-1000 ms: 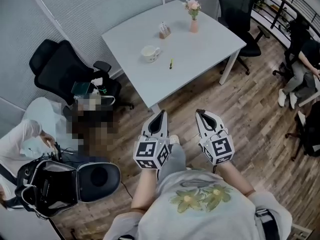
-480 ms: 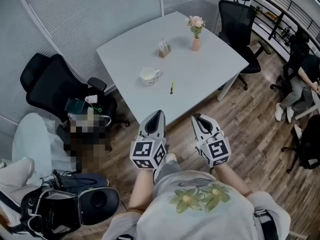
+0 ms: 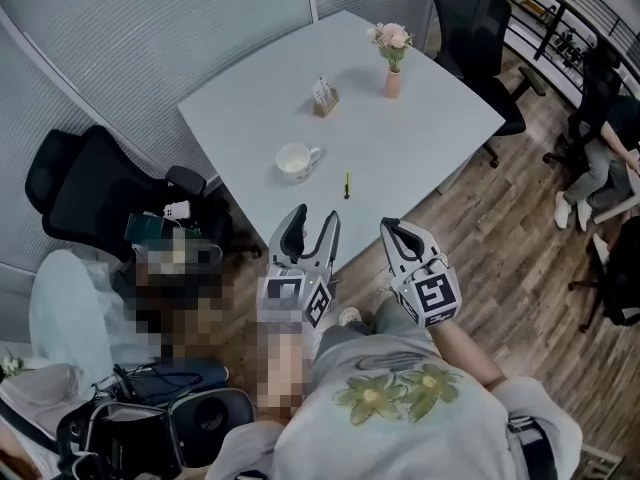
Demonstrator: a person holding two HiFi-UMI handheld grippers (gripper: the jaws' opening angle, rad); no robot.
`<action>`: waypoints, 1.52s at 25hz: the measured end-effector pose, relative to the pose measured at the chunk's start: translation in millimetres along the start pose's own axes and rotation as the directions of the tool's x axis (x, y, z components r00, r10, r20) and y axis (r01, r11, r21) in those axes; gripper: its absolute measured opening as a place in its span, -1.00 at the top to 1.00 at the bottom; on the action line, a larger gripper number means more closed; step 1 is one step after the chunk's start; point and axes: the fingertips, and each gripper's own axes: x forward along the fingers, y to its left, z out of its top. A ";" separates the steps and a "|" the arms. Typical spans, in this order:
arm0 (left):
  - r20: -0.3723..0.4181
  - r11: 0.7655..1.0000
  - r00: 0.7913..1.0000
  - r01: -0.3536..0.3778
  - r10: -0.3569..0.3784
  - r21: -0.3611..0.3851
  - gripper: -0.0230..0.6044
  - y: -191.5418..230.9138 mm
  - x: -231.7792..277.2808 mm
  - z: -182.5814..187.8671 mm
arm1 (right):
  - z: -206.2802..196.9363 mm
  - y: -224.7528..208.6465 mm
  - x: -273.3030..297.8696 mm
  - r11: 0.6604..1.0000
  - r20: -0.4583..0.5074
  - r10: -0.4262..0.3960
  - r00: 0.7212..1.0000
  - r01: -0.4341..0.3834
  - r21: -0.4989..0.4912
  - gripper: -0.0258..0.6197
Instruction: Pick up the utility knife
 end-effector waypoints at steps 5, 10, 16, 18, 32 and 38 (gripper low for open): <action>-0.021 1.000 1.000 -0.012 0.011 -0.009 0.19 14.1 25.3 -6.2 | -10.4 -14.4 22.9 1.000 -0.036 0.010 0.999 -0.009 0.016 0.90; -0.034 0.998 0.998 -0.058 0.057 -0.025 0.15 30.1 55.6 -12.7 | -20.3 -34.1 50.8 0.998 -0.060 0.057 0.997 -0.056 0.016 0.90; -0.036 0.992 0.992 -0.123 0.122 -0.026 0.15 39.9 94.6 -10.8 | -24.0 -69.6 86.1 0.990 -0.069 0.139 0.988 -0.140 -0.004 0.90; -0.037 0.991 0.990 -0.133 0.133 -0.024 0.15 43.9 107.7 -9.3 | -24.4 -79.7 99.7 0.986 -0.074 0.162 0.984 -0.163 -0.012 0.90; -0.183 0.976 0.965 -0.205 0.189 -0.078 0.15 70.2 177.0 -62.8 | -34.4 -127.4 162.8 0.970 -0.100 0.243 0.965 -0.244 0.001 0.90; -0.259 0.963 0.945 -0.238 0.200 -0.127 0.16 81.1 192.0 -100.8 | -41.1 -141.8 178.5 0.966 -0.109 0.259 0.960 -0.259 0.013 0.90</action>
